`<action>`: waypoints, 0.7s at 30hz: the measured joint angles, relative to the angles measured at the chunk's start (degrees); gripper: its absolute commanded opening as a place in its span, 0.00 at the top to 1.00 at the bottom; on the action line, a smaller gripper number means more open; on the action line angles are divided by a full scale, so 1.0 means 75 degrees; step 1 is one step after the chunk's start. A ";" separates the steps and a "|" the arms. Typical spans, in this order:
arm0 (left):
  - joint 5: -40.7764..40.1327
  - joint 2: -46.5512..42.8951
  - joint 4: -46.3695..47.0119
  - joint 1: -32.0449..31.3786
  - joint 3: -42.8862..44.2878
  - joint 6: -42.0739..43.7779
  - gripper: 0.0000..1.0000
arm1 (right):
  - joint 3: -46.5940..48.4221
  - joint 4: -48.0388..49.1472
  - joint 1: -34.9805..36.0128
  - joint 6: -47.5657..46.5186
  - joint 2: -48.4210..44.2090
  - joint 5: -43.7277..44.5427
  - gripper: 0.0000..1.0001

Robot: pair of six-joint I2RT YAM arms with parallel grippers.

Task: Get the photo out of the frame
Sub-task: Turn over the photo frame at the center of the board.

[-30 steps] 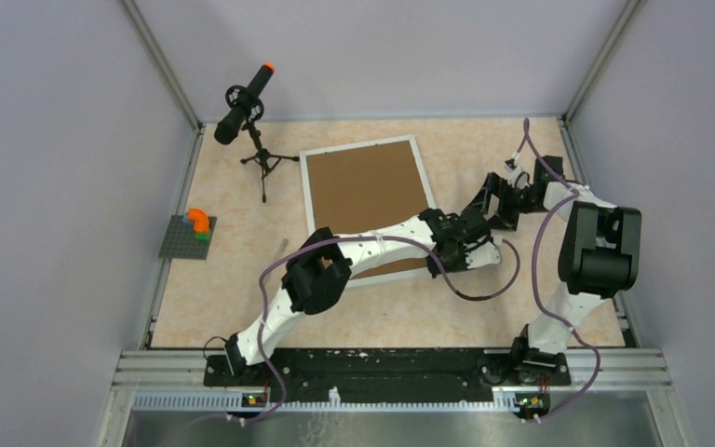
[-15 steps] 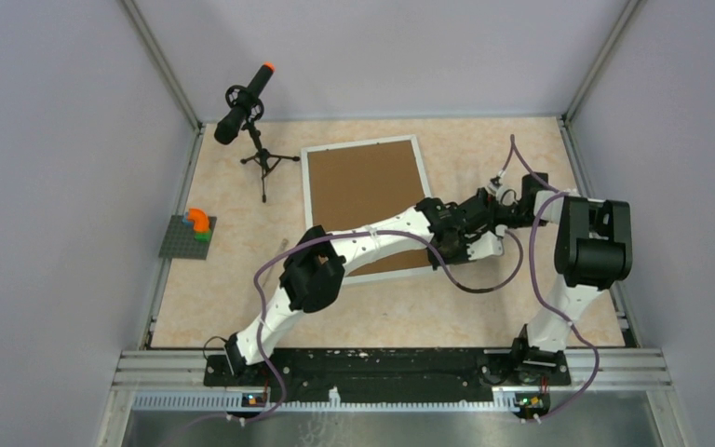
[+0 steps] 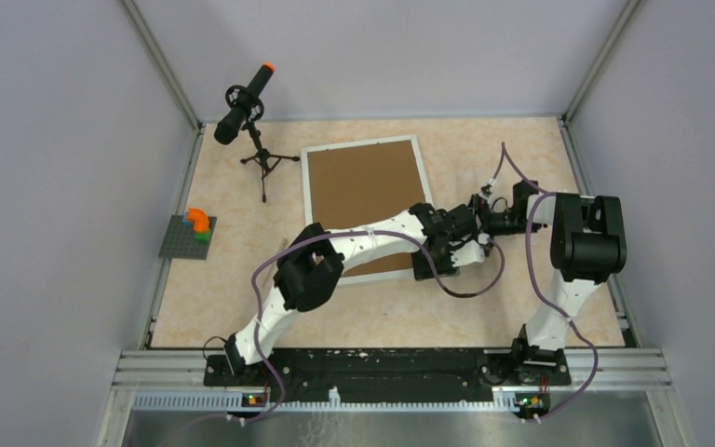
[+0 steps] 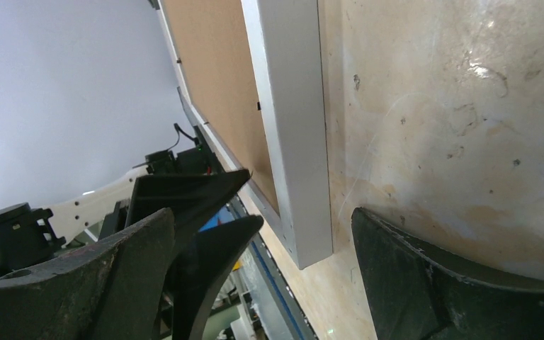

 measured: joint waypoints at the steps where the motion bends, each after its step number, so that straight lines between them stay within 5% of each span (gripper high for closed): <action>1: -0.0052 -0.0009 -0.0029 0.0038 -0.0085 -0.0058 0.39 | -0.0012 0.0009 0.0015 -0.0003 -0.0035 0.0047 0.07; 16: -0.0542 -0.1207 -0.0131 0.0437 -0.2282 -0.0254 0.45 | -0.0210 0.0134 0.0020 0.0026 -0.0233 0.0181 0.06; 21: -0.0781 -0.1384 0.0268 0.0379 -0.2632 -0.0274 0.67 | -0.0210 0.0140 0.0020 0.0050 -0.0233 0.0189 0.06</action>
